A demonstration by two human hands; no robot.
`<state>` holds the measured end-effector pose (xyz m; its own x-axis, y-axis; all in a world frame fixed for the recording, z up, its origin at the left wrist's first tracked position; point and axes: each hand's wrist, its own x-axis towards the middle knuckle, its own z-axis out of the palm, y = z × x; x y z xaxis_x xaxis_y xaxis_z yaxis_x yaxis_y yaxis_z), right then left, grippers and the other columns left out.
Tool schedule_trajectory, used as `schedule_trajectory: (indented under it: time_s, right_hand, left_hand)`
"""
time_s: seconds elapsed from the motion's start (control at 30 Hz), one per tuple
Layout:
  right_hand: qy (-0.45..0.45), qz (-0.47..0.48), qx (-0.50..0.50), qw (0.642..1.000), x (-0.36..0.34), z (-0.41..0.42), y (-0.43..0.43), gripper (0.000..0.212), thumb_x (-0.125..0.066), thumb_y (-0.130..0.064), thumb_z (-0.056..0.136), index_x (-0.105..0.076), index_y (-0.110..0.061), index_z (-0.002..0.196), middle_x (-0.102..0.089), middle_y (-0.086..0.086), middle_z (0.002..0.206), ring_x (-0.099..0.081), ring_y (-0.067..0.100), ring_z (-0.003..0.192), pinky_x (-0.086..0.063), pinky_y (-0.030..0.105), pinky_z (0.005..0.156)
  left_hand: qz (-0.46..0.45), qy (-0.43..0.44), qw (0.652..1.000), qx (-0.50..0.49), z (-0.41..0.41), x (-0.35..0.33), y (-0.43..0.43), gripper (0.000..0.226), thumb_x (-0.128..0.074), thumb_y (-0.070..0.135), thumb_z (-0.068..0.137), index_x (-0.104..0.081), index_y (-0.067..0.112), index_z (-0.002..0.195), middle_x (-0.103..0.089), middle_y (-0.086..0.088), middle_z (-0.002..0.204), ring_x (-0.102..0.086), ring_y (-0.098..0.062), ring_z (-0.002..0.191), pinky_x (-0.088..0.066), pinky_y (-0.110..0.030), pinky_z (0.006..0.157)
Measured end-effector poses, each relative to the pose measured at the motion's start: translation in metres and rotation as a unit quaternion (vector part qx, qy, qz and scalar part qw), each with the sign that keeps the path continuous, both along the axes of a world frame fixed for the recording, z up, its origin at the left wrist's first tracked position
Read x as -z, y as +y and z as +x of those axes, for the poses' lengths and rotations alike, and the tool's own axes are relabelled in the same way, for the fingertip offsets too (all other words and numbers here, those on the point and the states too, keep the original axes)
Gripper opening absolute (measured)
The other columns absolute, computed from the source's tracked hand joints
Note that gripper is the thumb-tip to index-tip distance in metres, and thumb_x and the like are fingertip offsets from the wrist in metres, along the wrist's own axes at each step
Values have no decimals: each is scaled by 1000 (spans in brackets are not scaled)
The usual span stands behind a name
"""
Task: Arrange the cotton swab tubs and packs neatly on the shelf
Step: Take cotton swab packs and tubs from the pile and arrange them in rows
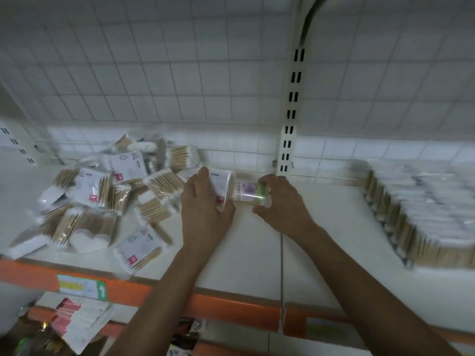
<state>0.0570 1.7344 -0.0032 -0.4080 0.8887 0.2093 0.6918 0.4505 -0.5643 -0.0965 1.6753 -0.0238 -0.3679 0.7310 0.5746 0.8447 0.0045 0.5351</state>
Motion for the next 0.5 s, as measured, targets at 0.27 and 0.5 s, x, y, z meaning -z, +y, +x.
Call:
schedule_trajectory:
  time_s: [0.27, 0.5]
  right_hand:
    - [-28, -36, 28, 999, -1, 78, -8, 52, -73, -17, 76, -46, -15, 121, -50, 5, 115, -54, 21, 99, -38, 23, 75]
    - [-54, -56, 9, 997, 2, 117, -17, 54, -73, -14, 75, -45, -20, 120, -48, -1, 117, -53, 16, 98, -41, 21, 77]
  left_hand:
    - [-39, -26, 998, 50, 52, 1, 25, 74, -73, 17, 72, -39, 8, 137, -52, -9, 128, -49, -28, 115, -38, -32, 89]
    - [-70, -46, 991, 103, 82, -4, 39, 75, -74, 22, 74, -37, 13, 138, -49, -2, 131, -48, -23, 116, -34, -26, 87]
